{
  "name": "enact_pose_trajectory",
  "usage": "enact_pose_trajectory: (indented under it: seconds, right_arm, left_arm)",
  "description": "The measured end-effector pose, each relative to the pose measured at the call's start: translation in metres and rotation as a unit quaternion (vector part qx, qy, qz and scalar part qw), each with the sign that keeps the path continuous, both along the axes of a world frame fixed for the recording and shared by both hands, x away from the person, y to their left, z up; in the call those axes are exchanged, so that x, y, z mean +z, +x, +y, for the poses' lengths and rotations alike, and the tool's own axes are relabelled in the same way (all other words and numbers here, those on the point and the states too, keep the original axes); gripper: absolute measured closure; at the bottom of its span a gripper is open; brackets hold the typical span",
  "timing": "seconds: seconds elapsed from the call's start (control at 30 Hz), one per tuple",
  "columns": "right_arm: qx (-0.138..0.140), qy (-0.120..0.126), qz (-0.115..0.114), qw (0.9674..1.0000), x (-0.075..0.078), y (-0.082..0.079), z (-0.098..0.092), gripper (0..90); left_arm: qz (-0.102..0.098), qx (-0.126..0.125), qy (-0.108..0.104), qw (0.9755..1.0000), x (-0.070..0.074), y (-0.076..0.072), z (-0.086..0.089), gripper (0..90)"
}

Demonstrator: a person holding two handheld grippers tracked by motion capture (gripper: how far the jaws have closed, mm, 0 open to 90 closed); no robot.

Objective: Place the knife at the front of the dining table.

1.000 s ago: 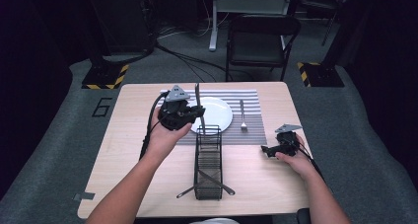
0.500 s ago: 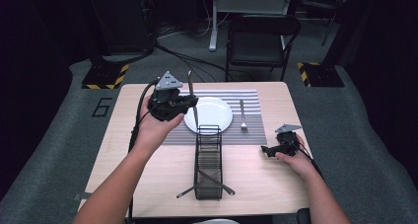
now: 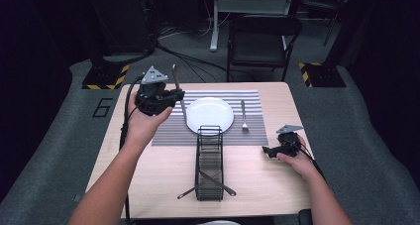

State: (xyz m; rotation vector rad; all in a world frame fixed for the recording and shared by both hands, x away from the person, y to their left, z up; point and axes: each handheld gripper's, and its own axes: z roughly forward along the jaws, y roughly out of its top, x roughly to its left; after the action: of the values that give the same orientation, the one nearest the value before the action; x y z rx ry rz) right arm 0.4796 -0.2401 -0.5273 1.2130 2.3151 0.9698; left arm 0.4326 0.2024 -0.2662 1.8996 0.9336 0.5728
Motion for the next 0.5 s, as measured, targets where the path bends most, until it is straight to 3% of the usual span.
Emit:
enact_pose_trajectory:
  seconds: [0.5]
  right_arm:
    - [0.0,0.0,0.0,1.0,0.0,0.0,0.0,0.0]
  left_arm:
    - [0.026,0.061,-0.005,0.9978,-0.036,0.029,0.03,82.0]
